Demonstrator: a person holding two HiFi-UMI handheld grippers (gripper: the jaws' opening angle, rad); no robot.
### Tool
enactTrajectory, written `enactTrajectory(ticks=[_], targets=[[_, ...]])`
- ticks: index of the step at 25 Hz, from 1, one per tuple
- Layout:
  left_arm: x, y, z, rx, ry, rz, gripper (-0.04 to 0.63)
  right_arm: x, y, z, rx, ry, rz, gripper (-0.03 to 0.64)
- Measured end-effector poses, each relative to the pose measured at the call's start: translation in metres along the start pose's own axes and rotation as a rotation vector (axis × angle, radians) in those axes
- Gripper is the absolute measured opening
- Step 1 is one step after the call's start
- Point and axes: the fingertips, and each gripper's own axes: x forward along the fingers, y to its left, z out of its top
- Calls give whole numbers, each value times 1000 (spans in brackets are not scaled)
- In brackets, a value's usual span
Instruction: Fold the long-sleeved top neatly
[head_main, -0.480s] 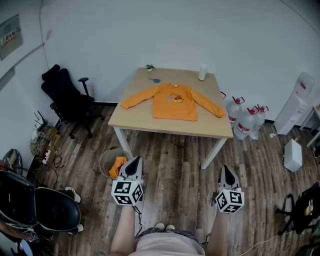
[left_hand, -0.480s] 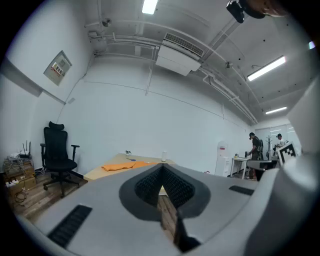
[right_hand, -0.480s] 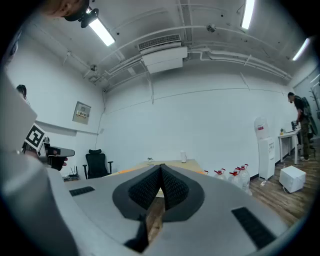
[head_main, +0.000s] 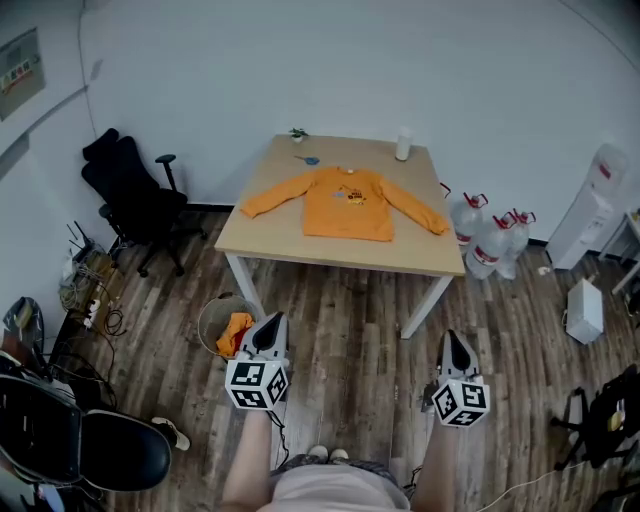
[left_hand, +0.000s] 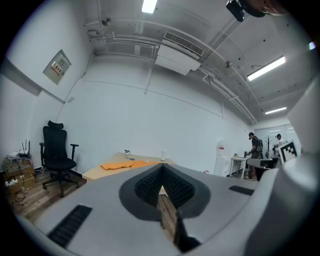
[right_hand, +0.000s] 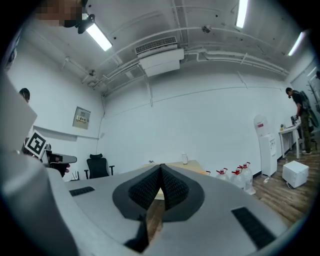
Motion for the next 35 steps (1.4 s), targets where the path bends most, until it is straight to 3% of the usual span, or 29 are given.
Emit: enactTrajectory(ticks=[17, 19, 21, 28, 32, 35], targets=[[-5, 2, -12, -23, 12, -9, 3, 4, 15, -3, 38, -6, 40, 9], [-5, 4, -11, -13, 10, 4, 3, 5, 18, 0, 49, -16, 55, 32], [-5, 5, -9, -8, 11, 2, 13, 6, 20, 5, 70, -28, 76, 143], [-7, 2, -10, -20, -3, -78, 260, 5, 22, 12, 101, -89, 84, 360], [-7, 2, -8, -7, -31, -108, 377, 10, 28, 3, 133, -72, 108, 464], [-5, 6, -11, -20, -26, -114, 424, 14, 33, -5, 140, -46, 109, 494]])
